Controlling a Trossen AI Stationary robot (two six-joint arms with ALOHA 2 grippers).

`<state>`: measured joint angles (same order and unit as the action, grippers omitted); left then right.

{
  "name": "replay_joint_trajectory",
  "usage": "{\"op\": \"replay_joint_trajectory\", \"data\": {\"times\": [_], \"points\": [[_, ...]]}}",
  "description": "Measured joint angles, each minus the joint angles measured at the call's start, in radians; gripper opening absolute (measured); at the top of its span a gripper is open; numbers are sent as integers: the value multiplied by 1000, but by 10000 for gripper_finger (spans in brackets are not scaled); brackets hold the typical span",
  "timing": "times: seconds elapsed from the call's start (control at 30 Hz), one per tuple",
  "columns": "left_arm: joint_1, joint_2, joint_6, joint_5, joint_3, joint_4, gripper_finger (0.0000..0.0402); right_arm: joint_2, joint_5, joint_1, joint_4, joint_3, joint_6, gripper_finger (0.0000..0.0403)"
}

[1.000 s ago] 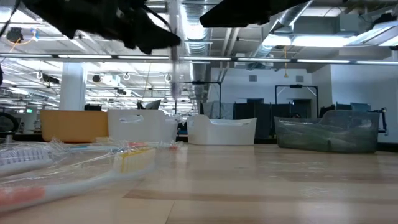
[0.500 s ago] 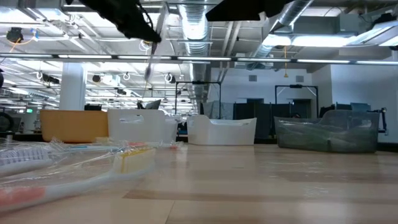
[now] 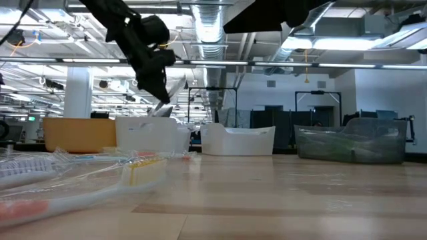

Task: Pick & Place Toothbrushes
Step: Put the purple toothbrush into the left white bin

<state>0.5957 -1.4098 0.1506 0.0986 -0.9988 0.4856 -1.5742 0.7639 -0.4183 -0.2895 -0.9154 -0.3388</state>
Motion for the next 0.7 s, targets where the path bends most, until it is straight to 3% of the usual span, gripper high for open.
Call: {"op": "replay_joint_trajectory", "data": {"times": [0.7], "points": [[19, -141, -28, 5, -52, 102, 23, 0, -5, 3, 23, 0, 36, 260]]}}
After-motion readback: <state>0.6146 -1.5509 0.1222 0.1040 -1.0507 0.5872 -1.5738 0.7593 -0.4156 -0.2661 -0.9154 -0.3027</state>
